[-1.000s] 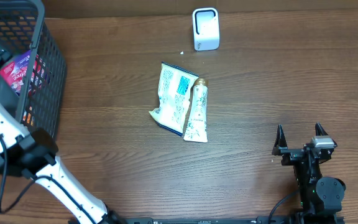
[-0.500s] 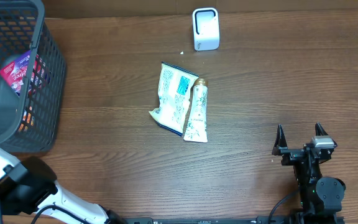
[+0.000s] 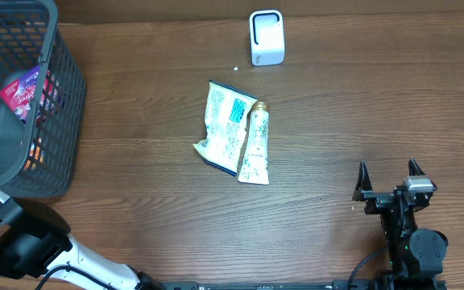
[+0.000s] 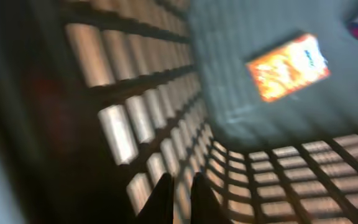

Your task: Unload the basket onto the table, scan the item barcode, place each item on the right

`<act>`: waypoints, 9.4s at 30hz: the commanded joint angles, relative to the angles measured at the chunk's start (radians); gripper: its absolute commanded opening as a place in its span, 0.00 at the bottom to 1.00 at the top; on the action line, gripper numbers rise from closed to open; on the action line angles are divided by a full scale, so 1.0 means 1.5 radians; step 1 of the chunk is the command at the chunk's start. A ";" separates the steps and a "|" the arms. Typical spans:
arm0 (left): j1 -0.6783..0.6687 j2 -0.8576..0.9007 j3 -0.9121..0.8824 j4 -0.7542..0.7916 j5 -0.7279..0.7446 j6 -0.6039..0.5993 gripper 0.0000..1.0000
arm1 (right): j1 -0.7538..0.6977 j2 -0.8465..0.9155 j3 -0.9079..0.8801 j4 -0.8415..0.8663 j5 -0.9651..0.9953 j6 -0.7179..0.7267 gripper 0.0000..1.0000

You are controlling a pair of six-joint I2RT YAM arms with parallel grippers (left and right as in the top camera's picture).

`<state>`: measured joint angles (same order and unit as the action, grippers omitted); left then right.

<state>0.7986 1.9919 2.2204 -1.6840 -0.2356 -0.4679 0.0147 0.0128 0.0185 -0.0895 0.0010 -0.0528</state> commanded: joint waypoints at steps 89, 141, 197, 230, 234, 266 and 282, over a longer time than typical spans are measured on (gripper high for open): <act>0.065 -0.386 -0.310 0.003 0.183 -0.043 0.04 | 0.003 -0.007 -0.007 0.004 0.004 -0.003 1.00; -0.021 -0.274 -0.242 0.328 0.266 0.045 0.99 | 0.003 -0.007 -0.007 0.004 0.004 -0.003 1.00; -0.095 0.329 -0.055 0.154 0.088 0.083 0.04 | 0.003 -0.007 -0.007 0.004 0.004 -0.003 1.00; -0.135 0.324 0.127 0.069 0.152 0.055 0.95 | 0.003 -0.007 -0.007 0.004 0.004 -0.003 1.00; -0.149 0.324 0.081 0.096 0.148 0.042 0.96 | 0.003 -0.007 -0.007 0.004 0.004 -0.003 1.00; -0.169 0.324 -0.064 0.153 -0.048 -0.012 0.97 | 0.003 -0.007 -0.007 0.004 0.004 -0.003 1.00; -0.165 0.324 -0.113 0.186 -0.017 0.043 0.04 | 0.003 -0.007 -0.007 0.004 0.004 -0.003 1.00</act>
<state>0.5468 2.3421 2.1078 -1.3975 -0.2691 -0.4225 0.0147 0.0128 0.0185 -0.0895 0.0010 -0.0528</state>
